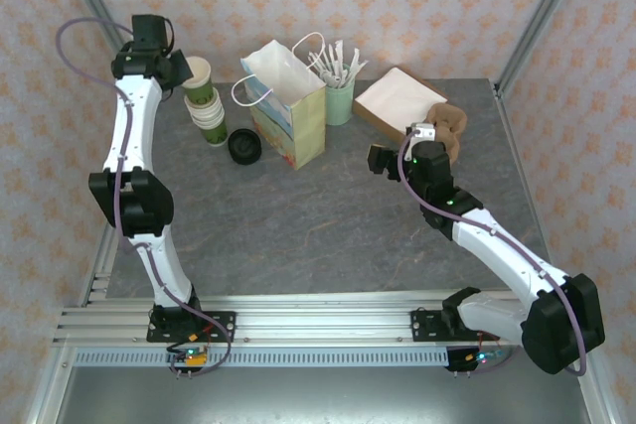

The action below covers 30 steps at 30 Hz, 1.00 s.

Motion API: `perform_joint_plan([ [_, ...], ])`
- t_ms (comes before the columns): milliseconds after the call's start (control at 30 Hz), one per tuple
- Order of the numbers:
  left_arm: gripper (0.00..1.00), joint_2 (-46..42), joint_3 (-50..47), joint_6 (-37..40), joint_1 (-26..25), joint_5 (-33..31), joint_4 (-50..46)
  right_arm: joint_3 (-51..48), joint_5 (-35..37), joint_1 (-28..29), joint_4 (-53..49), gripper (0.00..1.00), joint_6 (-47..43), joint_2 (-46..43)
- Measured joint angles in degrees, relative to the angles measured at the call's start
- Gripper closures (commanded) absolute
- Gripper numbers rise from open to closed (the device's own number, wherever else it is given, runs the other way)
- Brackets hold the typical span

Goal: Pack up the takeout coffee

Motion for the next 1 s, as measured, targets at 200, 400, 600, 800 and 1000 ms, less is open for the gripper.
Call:
perform_joint_plan([
  [200,1.0,-10.8,-3.4,-0.1,-0.7,-1.3,-0.8,3.1,0.7,0.0,-3.4,0.01,0.0,-0.6],
  [400,1.0,-34.8,-24.1,-0.5,-6.8,-4.2,0.4,7.8,0.7,0.0,-7.0,0.01,-0.3,-0.6],
  [600,1.0,-51.3,-45.6,-2.6,-15.5,-4.2,1.3,10.2,0.7,0.0,-10.3,0.01,-1.4,0.3],
  [800,1.0,-51.6,-60.9,-6.8,-31.5,-4.5,4.7,10.9,0.9,0.0,-13.0,0.01,-2.0,2.9],
  [1000,1.0,-46.6,-68.5,-10.0,-40.9,-4.5,13.9,10.9,1.1,0.0,-14.1,0.0,-1.9,3.2],
])
